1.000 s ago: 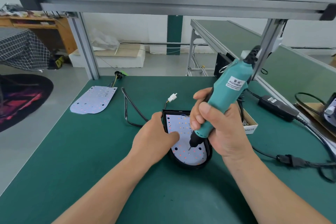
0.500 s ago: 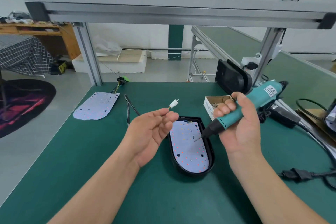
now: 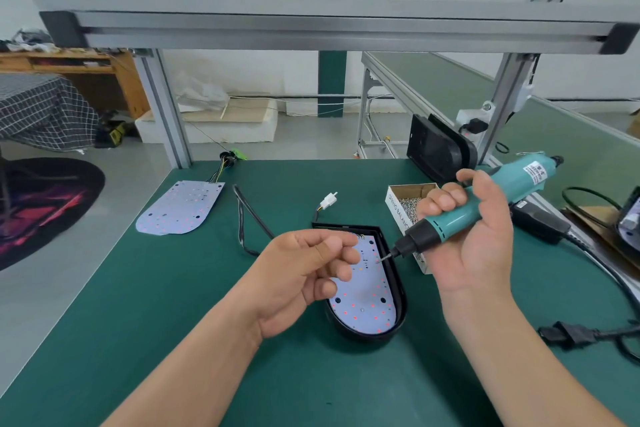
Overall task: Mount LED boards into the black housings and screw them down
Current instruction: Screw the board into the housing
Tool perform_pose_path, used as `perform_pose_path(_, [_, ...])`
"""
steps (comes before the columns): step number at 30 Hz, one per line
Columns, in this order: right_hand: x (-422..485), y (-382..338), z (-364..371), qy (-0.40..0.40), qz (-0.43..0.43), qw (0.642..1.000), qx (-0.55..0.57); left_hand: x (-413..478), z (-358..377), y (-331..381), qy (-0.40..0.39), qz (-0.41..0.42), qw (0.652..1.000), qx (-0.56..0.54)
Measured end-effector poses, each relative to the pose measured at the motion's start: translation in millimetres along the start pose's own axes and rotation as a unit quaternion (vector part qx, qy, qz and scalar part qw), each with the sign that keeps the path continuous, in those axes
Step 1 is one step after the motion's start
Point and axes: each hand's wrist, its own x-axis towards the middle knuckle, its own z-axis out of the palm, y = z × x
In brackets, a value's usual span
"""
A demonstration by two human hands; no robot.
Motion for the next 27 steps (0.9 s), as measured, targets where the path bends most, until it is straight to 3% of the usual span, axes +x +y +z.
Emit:
perform_pose_path(6, [-1.2, -1.5, 3.0, 0.003, -0.011, 1.000, 0.005, -3.5, 2.2, -1.5, -0.040, -0.004, 0.998, 0.049])
perform_pose_path(11, [-5.0, -2.7, 7.8, -0.013, -0.015, 1.000, 0.015, -3.6, 5.9, -4.6, -0.018, 0.019, 0.994, 0.107])
perform_pose_path(20, [-10.3, 2.9, 12.9, -0.035, -0.016, 0.999, -0.002, -4.6, 11.3, -6.8, -0.018, -0.019, 0.999, 0.024])
perform_pose_path(27, [-8.6, 3.8, 9.4, -0.037, -0.013, 0.999, -0.004, -5.8, 12.0, -7.6, -0.013, -0.025, 0.999, 0.022])
